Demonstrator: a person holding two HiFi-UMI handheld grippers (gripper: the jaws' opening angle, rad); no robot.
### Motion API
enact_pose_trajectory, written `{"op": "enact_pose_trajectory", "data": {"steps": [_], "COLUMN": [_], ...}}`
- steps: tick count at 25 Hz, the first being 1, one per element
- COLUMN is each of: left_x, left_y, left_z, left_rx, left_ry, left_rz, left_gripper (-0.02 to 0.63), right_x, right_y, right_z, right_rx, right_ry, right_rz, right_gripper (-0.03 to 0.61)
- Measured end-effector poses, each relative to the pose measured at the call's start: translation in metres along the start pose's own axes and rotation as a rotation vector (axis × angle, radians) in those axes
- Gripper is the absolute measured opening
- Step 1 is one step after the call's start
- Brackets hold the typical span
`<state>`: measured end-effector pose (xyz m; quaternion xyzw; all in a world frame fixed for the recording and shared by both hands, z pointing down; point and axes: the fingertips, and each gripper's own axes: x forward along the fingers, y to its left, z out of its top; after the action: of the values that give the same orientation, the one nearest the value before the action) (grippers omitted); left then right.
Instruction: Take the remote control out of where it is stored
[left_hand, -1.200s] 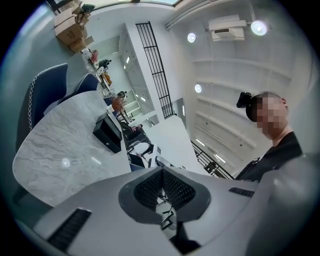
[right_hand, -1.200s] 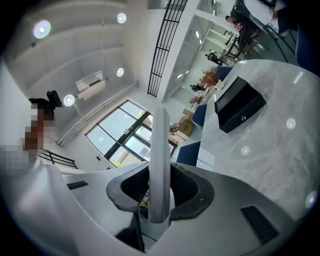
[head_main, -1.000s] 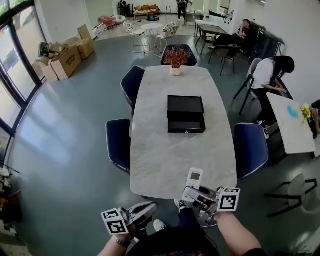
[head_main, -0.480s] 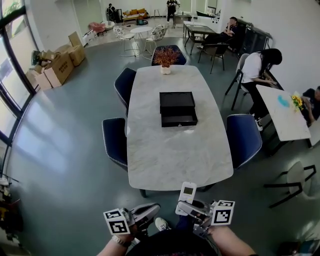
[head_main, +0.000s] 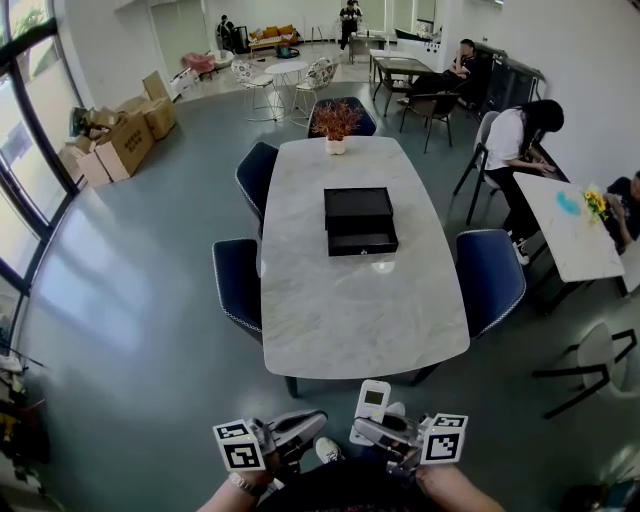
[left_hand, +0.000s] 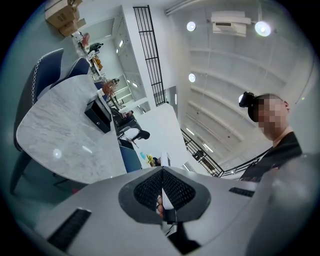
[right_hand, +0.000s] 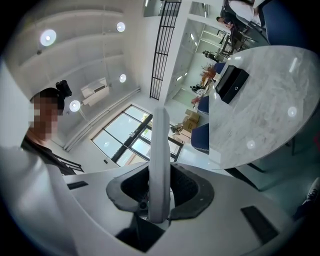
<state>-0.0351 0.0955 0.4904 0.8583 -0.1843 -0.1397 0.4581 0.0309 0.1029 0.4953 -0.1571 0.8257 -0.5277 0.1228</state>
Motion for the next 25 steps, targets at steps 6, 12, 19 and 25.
{"op": "enact_pose_trajectory", "data": {"steps": [6,12,19,25], "left_x": [0.004,0.005,-0.001,-0.004], "left_y": [-0.002,-0.002,-0.002,-0.003], "left_z": [-0.005,-0.005,-0.007,-0.008], "left_rx": [0.003,0.008,0.002,-0.006], "left_ry": [0.002,0.003,-0.003,-0.028], "left_rz": [-0.005,-0.006,-0.006,-0.004], "left_gripper": [0.005,0.006,0.005,0.005], "right_x": [-0.003,-0.005,-0.002,0.000], "right_y": [0.001,0.002,0.005,0.007], "right_z": [-0.009,-0.010,-0.016,-0.018], "right_rx": [0.014,0.024,0.034,0.032], "right_ry": [0.008,-0.001,-0.003,0.019], "right_rz": [0.018,0.024,0.029,0.038], "right_gripper": [0.112,0.112,0.112,0.112]}}
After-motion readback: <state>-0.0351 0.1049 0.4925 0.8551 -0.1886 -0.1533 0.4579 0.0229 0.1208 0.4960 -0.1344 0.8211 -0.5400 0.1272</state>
